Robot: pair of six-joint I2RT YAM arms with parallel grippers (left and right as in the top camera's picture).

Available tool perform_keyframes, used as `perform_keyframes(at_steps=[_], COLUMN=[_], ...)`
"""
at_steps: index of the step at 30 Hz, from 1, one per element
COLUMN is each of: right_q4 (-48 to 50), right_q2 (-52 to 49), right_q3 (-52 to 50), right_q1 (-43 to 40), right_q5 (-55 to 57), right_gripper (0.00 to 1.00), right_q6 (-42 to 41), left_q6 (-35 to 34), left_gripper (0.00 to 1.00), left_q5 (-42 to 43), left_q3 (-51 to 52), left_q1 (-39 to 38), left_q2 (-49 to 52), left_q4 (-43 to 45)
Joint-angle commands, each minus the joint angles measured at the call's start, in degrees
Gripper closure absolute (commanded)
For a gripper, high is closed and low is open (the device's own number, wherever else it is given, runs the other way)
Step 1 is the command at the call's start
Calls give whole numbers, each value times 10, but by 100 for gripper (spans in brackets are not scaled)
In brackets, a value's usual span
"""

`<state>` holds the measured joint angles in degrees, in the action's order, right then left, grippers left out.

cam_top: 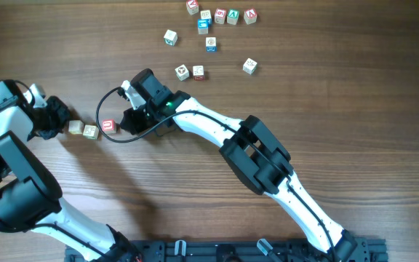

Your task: Form a horizontal line

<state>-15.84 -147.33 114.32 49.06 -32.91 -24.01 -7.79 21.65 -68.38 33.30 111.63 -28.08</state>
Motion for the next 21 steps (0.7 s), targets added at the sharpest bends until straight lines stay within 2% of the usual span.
perform_keyframes(at_steps=[1,18,21], right_q4=[-1,-1,-1], right_q2=[5,5,5], right_q3=[-3,-3,-3], right_q1=[2,2,2], right_q5=[10,10,10], right_gripper=[95,95,96], right_q6=[-1,-1,-1], left_q6=[18,31,60], left_gripper=[96,96,96], left_q5=[14,15,20], left_q3=[6,6,6], left_q1=[-1,-1,-1], left_q2=[-7,-7,-7], left_q4=[-7,-28,-28])
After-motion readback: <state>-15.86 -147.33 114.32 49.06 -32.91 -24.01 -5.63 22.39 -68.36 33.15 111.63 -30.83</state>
